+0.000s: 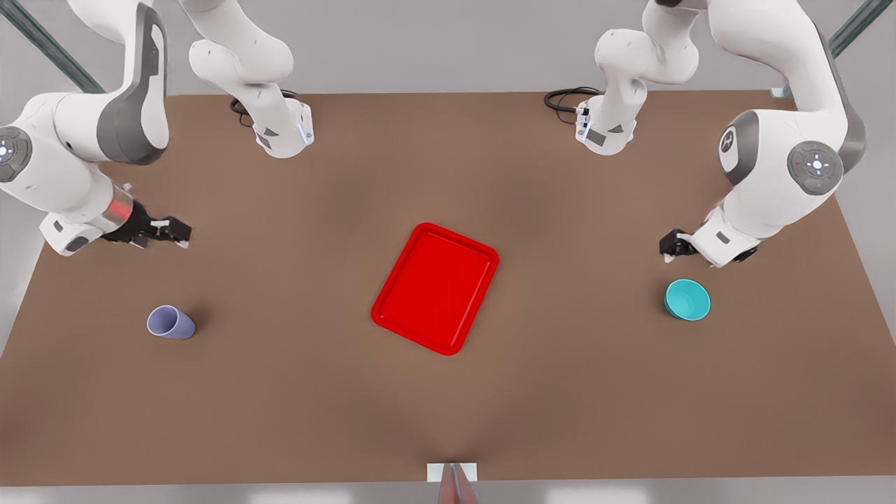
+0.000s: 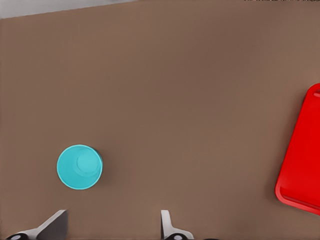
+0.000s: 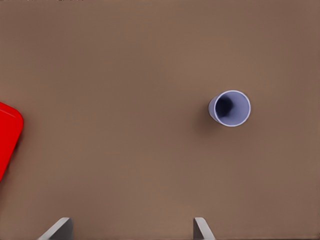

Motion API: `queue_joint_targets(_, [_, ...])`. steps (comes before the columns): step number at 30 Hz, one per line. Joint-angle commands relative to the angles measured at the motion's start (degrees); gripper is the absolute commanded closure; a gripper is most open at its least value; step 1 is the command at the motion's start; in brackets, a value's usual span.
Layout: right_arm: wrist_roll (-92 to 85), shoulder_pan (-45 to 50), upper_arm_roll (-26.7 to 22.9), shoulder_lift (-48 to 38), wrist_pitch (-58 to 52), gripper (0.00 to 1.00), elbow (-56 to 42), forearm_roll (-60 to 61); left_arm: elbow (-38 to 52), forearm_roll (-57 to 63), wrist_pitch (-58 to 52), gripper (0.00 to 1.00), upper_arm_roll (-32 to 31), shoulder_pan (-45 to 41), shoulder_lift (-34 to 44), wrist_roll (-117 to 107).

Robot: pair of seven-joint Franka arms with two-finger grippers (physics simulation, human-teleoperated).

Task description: Place the bowl on the tray with the left arm and the cup on the tray with the right arm

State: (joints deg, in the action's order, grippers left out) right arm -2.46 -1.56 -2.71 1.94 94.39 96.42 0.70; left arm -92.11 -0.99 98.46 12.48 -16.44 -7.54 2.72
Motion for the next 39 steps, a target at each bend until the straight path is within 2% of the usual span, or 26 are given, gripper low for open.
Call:
queue_joint_targets(1, [0.0,-3.9,0.0,0.0,0.0,0.00,0.0,0.0,0.0,0.1,0.0,0.00,0.0,-0.3,0.0,0.0])
queue_joint_targets(4, [0.0,-3.8,0.0,0.0,0.0,0.00,-0.1,0.0,-1.5,0.2,-0.8,0.00,0.0,1.8,-1.5,0.9])
queue_joint_targets(5, [0.0,-3.8,0.0,0.0,0.0,0.00,-0.1,0.0,-3.1,-0.3,2.3,0.00,0.3,2.7,-4.1,0.0])
queue_joint_targets(8, [-0.1,-3.8,0.1,1.1,0.2,0.00,-1.2,-0.1,-12.8,-12.9,14.0,0.00,0.4,12.7,-9.1,13.0])
queue_joint_targets(12, [-0.1,-3.4,0.3,3.8,0.1,0.00,-4.9,-0.2,-14.1,-19.5,19.1,0.00,0.4,21.5,-16.3,29.4])
queue_joint_targets(13, [-0.1,0.0,-2.0,5.6,0.4,0.00,-6.1,-0.3,-14.5,-19.6,19.4,0.00,0.4,22.5,-16.7,29.8])
queue_joint_targets(14, [-0.1,0.2,-2.3,8.5,-0.2,0.00,-9.3,-0.2,-14.5,-19.7,19.9,0.00,0.4,23.5,-17.8,30.4])
queue_joint_targets(17, [-0.1,1.1,-2.3,9.0,-0.4,0.00,-9.6,-0.2,-14.6,-23.9,23.7,0.00,0.4,25.4,-22.3,30.8])
queue_joint_targets(23, [-1.1,0.4,-2.0,8.8,0.3,0.00,-11.0,-0.1,-14.6,-27.7,26.6,0.00,0.4,25.8,-26.6,31.6])
queue_joint_targets(25, [-1.1,0.5,-2.0,8.9,0.4,0.00,-11.1,-0.1,-14.6,-27.8,26.8,0.27,0.4,25.8,-27.1,31.3])
queue_joint_targets(26, [-1.1,0.5,-2.0,8.9,0.4,0.00,-11.1,-0.1,-14.6,-28.1,26.8,0.50,0.4,25.8,-27.2,31.1])
queue_joint_targets(27, [-1.1,0.4,-2.0,8.8,0.4,0.00,-11.0,-0.1,-14.5,-28.0,26.7,0.59,0.4,25.8,-27.4,31.0])
queue_joint_targets(33, [-1.1,0.4,-2.0,8.9,0.3,0.00,-11.0,-0.1,-14.2,-28.1,26.8,0.78,0.4,25.8,-27.5,30.9])
queue_joint_targets(39, [-1.1,0.3,-2.0,8.9,0.3,0.00,-11.0,0.0,-13.9,-27.4,28.6,0.79,0.4,25.7,-28.1,30.8])
